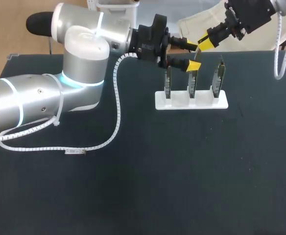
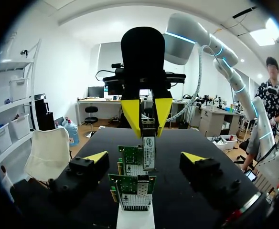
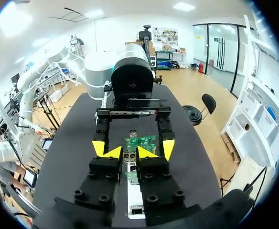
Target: Pick up the optical module with the left hand, and insert it into the network port with the right hand.
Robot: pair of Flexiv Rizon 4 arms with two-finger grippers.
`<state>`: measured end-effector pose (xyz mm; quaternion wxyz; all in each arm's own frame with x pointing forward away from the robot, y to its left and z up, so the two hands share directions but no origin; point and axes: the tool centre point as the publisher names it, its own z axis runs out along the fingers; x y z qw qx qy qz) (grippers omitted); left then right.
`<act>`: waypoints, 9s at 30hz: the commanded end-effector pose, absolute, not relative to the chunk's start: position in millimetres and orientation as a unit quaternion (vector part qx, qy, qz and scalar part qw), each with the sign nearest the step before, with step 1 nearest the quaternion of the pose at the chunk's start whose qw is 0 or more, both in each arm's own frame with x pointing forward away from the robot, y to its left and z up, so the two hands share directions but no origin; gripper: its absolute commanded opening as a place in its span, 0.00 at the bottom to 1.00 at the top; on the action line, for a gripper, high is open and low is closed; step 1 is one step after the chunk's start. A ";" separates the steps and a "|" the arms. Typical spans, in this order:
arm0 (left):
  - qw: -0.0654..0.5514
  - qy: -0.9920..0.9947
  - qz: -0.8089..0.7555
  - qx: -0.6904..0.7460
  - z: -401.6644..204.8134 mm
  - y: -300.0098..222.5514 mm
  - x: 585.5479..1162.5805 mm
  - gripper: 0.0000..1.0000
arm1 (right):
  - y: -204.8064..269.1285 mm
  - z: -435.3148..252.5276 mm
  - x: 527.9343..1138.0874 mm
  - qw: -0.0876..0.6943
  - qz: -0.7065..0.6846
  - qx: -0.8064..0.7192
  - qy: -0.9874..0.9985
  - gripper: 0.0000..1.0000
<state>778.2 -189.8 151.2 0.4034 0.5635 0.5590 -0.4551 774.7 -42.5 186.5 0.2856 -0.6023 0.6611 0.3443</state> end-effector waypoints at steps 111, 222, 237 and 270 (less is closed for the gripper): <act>0.274 0.629 -0.356 0.635 145.0 -166.2 771.4 1.00 | -39.1 187.8 765.9 0.261 0.266 -0.655 0.658 0.00; 0.274 0.629 -0.356 0.635 145.0 -166.2 771.4 1.00 | -40.4 167.0 774.2 0.238 0.252 -0.655 0.671 1.00; 0.274 0.629 -0.356 0.635 145.0 -166.2 771.4 1.00 | -68.5 181.0 776.2 0.275 0.275 -0.617 0.684 1.00; 0.274 0.629 -0.356 0.635 145.0 -166.2 771.4 1.00 | -57.5 188.6 777.7 0.313 0.287 -0.603 0.676 0.00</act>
